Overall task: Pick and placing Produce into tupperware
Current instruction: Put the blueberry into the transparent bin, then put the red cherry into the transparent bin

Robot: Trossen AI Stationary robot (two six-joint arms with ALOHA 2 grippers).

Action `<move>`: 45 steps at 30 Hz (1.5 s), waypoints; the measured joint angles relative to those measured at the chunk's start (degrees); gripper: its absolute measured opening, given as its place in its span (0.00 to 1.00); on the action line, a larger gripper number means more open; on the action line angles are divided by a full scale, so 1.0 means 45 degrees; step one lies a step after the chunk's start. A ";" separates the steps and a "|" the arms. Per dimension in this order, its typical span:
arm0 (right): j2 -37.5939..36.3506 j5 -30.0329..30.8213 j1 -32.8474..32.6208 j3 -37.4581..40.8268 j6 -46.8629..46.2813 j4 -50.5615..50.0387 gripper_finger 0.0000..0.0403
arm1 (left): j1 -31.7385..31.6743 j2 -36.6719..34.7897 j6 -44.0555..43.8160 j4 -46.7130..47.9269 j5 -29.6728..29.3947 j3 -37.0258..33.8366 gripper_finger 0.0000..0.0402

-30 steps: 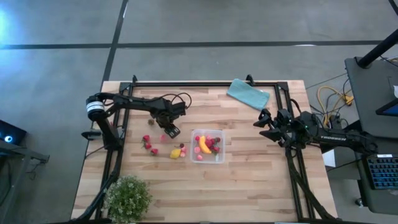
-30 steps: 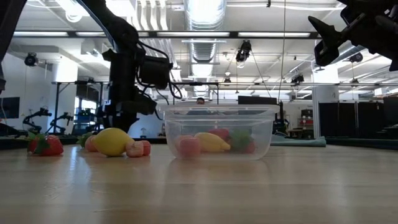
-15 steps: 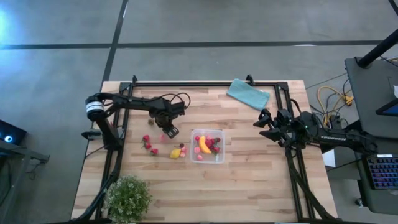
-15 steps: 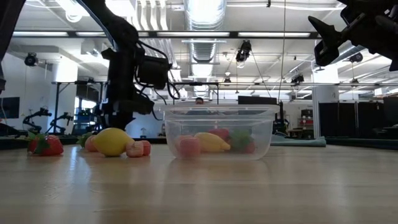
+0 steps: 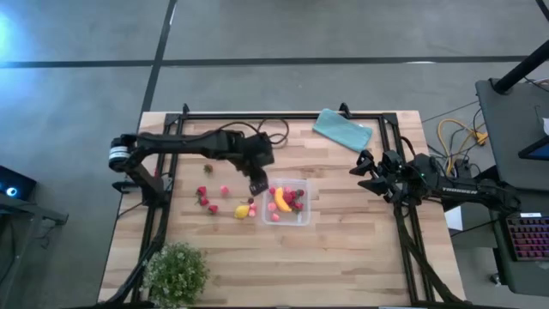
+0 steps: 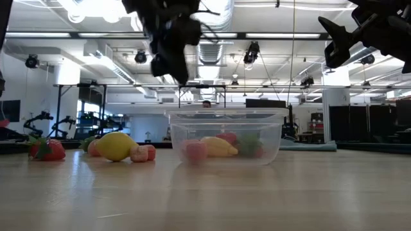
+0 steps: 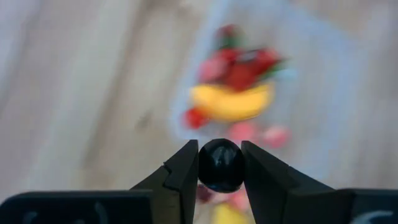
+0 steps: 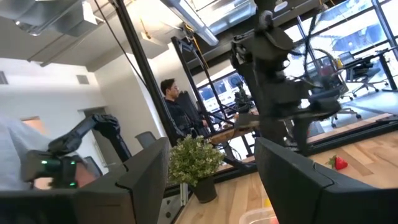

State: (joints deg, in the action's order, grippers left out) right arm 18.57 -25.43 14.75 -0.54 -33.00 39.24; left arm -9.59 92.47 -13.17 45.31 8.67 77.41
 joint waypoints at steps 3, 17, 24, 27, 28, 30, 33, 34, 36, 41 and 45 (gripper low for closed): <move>0.0000 0.0003 -0.0002 0.0000 0.0002 -0.0002 0.57 | 0.0465 0.0410 -0.0051 -0.0727 0.1468 0.0433 0.23; 0.0000 0.0004 -0.0002 0.0000 -0.0001 -0.0004 0.57 | 0.1992 0.2369 -0.2632 -0.1604 0.0964 0.1177 0.55; 0.0000 0.0004 -0.0001 0.0000 0.0002 -0.0001 0.57 | 0.1966 0.1483 -0.0953 0.0931 -0.0513 0.1612 0.63; 0.0000 0.0002 0.0001 0.0000 0.0002 -0.0002 0.57 | 0.2016 0.0883 0.1012 0.2550 -0.1606 0.1280 0.64; 0.0000 0.0002 -0.0001 0.0000 0.0001 -0.0004 0.57 | 0.2012 0.0723 0.1599 0.2890 -0.1668 0.1087 0.64; 0.0000 0.0000 -0.0001 0.0000 -0.0002 -0.0004 0.57 | 0.1978 0.0385 0.2456 0.2758 -0.1671 0.0605 0.62; 0.0000 0.0005 -0.0002 0.0000 -0.0002 0.0000 0.57 | 0.1863 0.0053 0.3139 0.2042 -0.1631 -0.0224 0.59; 0.0000 0.0000 0.0002 0.0000 0.0002 -0.0004 0.57 | 0.1844 0.0038 0.3359 0.1652 -0.1659 -0.0529 0.58; 0.0000 0.0002 0.0002 0.0000 0.0001 -0.0004 0.57 | 0.1837 0.0038 0.3839 0.0847 -0.1693 -0.1183 0.55; 0.0000 0.0004 -0.0002 0.0000 -0.0002 -0.0004 0.57 | 0.1856 0.0038 0.5265 -0.0576 -0.1836 -0.2894 0.50; 0.0000 0.0002 -0.0002 0.0000 0.0002 -0.0004 0.57 | 0.1785 0.0004 0.5787 -0.1479 -0.2695 -0.3779 0.49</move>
State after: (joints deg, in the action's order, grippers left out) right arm 18.57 -25.42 14.74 -0.54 -32.99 39.22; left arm -1.56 92.49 12.87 38.66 -3.46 60.40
